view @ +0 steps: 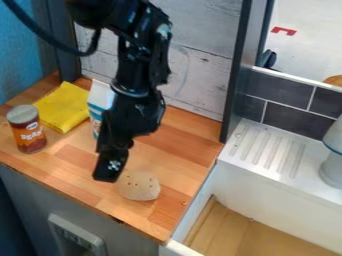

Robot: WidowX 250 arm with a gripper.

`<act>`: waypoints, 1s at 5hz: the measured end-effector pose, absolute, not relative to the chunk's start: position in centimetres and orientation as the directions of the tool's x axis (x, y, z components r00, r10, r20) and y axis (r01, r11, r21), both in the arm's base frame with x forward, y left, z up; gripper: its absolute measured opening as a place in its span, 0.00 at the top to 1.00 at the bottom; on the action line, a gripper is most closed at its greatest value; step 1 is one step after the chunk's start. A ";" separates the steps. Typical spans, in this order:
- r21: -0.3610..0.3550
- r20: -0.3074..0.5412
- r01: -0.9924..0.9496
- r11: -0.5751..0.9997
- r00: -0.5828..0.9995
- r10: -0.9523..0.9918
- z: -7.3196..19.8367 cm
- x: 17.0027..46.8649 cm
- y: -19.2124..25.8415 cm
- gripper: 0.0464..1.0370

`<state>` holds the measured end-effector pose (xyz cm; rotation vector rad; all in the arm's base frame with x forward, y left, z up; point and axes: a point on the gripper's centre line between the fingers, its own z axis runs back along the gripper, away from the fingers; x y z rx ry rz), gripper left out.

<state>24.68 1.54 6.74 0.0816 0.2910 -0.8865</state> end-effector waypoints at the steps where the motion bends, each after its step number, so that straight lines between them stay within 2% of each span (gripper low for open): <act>1: -0.079 -0.264 0.789 0.609 0.573 -0.776 5.6 25.7 0.9 0.04; 3: -0.109 -0.278 0.792 0.601 0.556 -0.783 3.8 26.9 0.3 0.04; 5: -0.143 -0.331 0.739 0.659 0.592 -0.735 1.5 26.6 2.1 0.04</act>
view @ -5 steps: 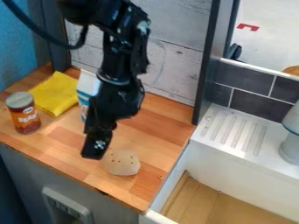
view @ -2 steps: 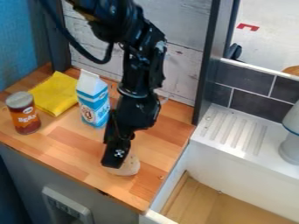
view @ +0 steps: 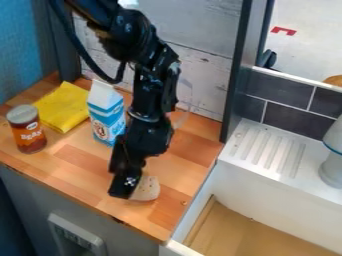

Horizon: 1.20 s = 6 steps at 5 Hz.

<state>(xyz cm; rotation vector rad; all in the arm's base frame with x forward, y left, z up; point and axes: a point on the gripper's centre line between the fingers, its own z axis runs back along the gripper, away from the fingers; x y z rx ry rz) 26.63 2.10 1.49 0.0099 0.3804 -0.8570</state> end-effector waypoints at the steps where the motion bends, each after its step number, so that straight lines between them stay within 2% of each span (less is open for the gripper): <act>1: -0.158 -0.357 0.713 0.683 0.603 -0.713 0.7 26.3 2.2 0.09; 2: -0.159 -0.370 0.709 0.687 0.602 -0.707 0.6 26.0 2.3 0.37; 3: -0.179 -0.354 0.702 0.689 0.607 -0.711 0.8 25.6 1.9 0.58; 4: -0.148 -0.330 0.681 0.717 0.649 -0.685 2.7 25.7 1.7 0.67; 5: -0.147 -0.328 0.538 0.830 0.765 -0.554 6.0 24.9 2.0 0.70; 6: -0.201 -0.262 0.315 0.928 0.895 -0.361 8.2 25.1 2.6 0.70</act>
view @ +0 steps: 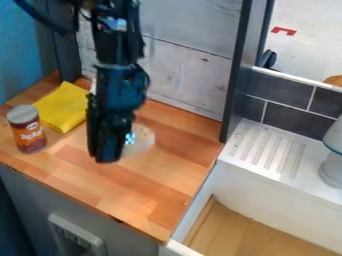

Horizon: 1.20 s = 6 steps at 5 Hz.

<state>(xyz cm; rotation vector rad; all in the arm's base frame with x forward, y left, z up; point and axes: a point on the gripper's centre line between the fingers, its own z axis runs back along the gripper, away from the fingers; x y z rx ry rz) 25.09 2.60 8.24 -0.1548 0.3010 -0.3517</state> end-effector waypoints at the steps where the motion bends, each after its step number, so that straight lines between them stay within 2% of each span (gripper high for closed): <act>1: -0.218 -0.266 0.075 0.973 0.955 -0.134 8.1 27.9 2.0 0.70; 2: -0.195 -0.310 -0.079 0.978 0.951 0.015 6.5 30.2 1.9 0.70; 3: -0.127 -0.335 -0.063 0.990 0.942 0.017 4.5 31.7 0.8 0.70; 4: -0.091 -0.334 -0.019 0.996 0.943 -0.012 3.2 32.4 -0.8 0.70; 6: -0.065 -0.336 -0.023 0.998 0.942 0.000 1.3 35.5 -1.5 0.70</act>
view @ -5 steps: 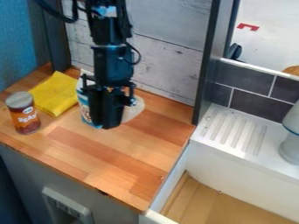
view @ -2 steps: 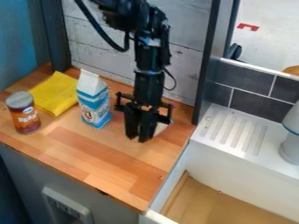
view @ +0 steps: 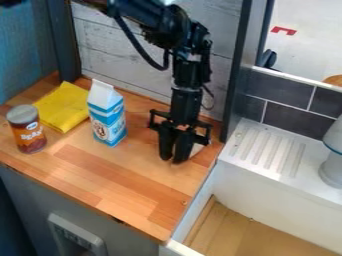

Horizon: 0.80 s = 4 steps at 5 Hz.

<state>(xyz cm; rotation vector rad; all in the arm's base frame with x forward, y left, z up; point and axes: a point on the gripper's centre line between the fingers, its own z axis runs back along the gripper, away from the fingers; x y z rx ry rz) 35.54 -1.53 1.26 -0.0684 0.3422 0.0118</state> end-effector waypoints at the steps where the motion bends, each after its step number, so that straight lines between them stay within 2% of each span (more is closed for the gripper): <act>1: -0.094 -0.328 -0.039 0.995 0.945 0.006 1.1 37.0 -2.0 0.70; 2: -0.091 -0.359 -0.073 0.993 0.933 0.035 0.9 36.7 -2.1 0.66; 3: -0.071 -0.357 -0.121 0.990 0.930 0.088 0.9 34.9 -2.0 0.36; 4: -0.075 -0.267 -0.152 0.985 0.955 0.127 3.3 34.7 -1.5 0.08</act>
